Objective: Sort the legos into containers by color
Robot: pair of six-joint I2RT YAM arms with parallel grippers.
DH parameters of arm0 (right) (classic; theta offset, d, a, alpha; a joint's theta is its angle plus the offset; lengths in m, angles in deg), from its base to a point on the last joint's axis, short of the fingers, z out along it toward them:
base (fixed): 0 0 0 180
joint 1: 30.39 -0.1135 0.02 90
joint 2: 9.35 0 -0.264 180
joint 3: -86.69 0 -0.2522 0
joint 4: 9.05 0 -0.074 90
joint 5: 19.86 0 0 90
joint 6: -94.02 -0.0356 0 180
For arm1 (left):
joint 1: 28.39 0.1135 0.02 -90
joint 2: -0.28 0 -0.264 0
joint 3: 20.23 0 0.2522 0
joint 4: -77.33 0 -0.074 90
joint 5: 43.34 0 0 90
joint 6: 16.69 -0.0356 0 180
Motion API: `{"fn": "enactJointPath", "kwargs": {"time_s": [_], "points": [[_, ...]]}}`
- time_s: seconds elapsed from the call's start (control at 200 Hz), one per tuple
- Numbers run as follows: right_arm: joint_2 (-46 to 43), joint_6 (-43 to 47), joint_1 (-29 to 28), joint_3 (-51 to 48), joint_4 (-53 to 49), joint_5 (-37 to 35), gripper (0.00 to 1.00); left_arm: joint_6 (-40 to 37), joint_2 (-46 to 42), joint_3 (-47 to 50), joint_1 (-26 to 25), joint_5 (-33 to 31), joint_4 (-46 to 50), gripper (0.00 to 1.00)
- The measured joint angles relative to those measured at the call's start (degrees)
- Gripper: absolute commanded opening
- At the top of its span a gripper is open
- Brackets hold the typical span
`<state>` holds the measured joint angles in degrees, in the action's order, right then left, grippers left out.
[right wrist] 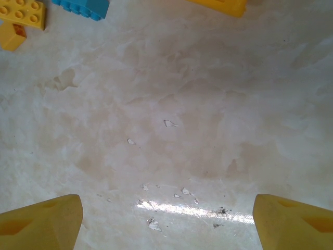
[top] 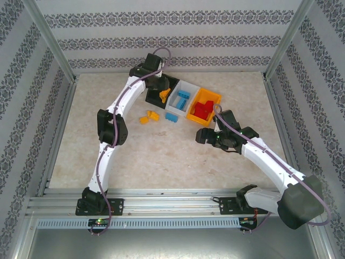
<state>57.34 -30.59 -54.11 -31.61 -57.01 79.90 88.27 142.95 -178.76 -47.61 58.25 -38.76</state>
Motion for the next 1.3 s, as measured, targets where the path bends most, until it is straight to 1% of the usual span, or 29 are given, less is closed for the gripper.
{"fn": "enactJointPath", "kwargs": {"time_s": [0.24,0.58,0.829,0.894,0.939,0.974,1.024,1.119,1.299], "points": [[0.0,0.0,0.0,-1.0,0.2,0.0,0.85,1.2,1.2,0.0,-0.6,3.4,-0.9,0.35],[0.6,-0.2,0.0,-2.3,0.6,0.2,0.85,1.7,1.2,0.0,-4.3,7.3,-3.1,0.35],[0.5,-0.2,0.8,-3.0,0.6,0.2,0.85,2.9,1.2,0.0,-4.5,12.0,-3.7,0.35],[0.5,-0.2,0.8,-3.1,0.6,0.2,0.85,3.1,1.3,0.0,-4.7,12.4,-3.7,0.39],[0.5,-0.2,0.8,-3.1,0.6,0.2,0.86,3.2,1.4,0.0,-4.7,12.4,-3.7,0.43],[0.5,-0.2,0.8,-3.1,0.7,0.2,0.86,3.3,1.4,0.0,-4.8,12.4,-3.7,0.5],[0.4,-0.2,0.8,-3.1,0.6,0.3,0.86,3.5,1.5,0.0,-4.8,12.4,-3.7,0.53],[0.4,-0.2,0.8,-3.2,0.6,0.3,0.86,3.5,1.6,0.0,-4.8,12.4,-3.7,0.56],[0.1,-0.3,0.8,-3.4,0.7,0.4,0.86,3.3,1.6,0.0,-4.9,12.3,-3.1,0.57]]}}
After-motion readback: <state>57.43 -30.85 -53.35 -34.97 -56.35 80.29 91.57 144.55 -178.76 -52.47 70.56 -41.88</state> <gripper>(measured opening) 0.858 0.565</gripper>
